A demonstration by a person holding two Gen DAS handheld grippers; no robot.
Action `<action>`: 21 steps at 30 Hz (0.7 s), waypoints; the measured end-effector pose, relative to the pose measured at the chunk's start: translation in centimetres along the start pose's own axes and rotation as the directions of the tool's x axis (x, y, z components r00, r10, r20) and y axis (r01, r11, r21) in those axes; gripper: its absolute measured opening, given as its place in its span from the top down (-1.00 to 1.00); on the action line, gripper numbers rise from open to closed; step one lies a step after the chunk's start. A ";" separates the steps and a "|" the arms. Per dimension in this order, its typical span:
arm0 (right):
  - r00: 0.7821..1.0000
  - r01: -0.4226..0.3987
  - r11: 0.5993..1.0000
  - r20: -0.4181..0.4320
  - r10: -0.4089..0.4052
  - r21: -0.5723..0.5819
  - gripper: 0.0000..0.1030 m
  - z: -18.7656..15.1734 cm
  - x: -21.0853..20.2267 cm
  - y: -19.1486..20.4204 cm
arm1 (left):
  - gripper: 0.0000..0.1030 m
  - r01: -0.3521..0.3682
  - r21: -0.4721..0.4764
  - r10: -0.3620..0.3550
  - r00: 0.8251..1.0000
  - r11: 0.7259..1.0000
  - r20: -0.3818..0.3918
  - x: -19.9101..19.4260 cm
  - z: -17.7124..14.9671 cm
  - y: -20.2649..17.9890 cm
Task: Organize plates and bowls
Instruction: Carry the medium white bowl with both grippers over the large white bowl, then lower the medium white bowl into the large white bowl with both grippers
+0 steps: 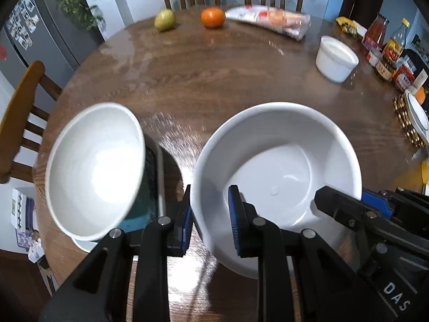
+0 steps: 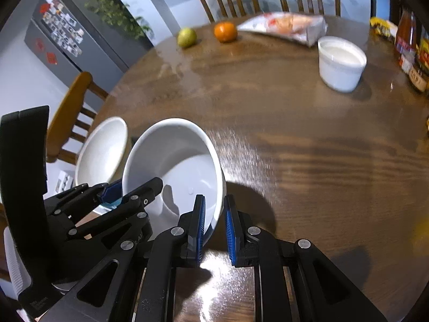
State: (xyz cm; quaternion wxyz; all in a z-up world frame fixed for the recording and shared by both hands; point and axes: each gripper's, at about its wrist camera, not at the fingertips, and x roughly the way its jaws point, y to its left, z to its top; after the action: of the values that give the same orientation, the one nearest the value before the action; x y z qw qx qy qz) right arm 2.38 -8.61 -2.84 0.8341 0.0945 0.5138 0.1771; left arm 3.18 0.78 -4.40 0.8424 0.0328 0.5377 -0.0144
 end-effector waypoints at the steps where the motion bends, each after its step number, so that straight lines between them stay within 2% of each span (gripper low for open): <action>1: 1.000 0.000 1.000 -0.020 0.000 0.015 0.67 -0.2 0.6 -0.3 | 0.60 0.007 -0.003 -0.007 1.000 1.000 -0.015 0.4 -0.1 -0.1; 4: 0.999 0.008 1.000 -0.046 -0.007 0.030 0.67 -0.6 1.3 -0.9 | 0.59 0.026 -0.009 -0.026 0.999 1.000 -0.047 1.3 -0.3 -0.3; 10: 0.999 0.016 0.999 -0.043 -0.014 0.033 0.67 -0.7 1.4 -1.1 | 0.59 0.020 0.003 -0.020 0.999 1.000 -0.045 1.4 -0.3 -0.7; 13: 1.000 0.020 1.000 0.012 -0.020 0.018 0.67 -0.3 0.2 -0.4 | 0.59 0.015 0.002 -0.015 1.000 1.000 0.015 -0.2 -0.1 -0.5; 15: 0.998 0.014 1.000 0.054 -0.013 -0.005 0.67 0.2 -0.9 0.2 | 0.54 0.000 -0.010 0.001 0.997 1.000 0.081 -2.1 0.6 0.1; 18: 0.994 -0.041 0.998 0.097 0.045 -0.049 0.67 1.9 -2.3 2.3 | 0.54 -0.026 -0.053 0.034 0.986 0.998 0.163 -5.0 1.4 2.3; 21: 0.990 -0.090 0.991 0.103 0.100 -0.101 0.67 3.2 -2.2 5.0 | 0.50 -0.073 -0.111 0.094 0.976 0.991 0.198 -6.8 1.8 5.3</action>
State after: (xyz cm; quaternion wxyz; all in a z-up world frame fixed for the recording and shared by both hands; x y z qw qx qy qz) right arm 3.38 -4.75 2.12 0.8547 0.0881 0.4541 0.2356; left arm 2.25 5.84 2.72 0.8933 0.0103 0.4470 0.0457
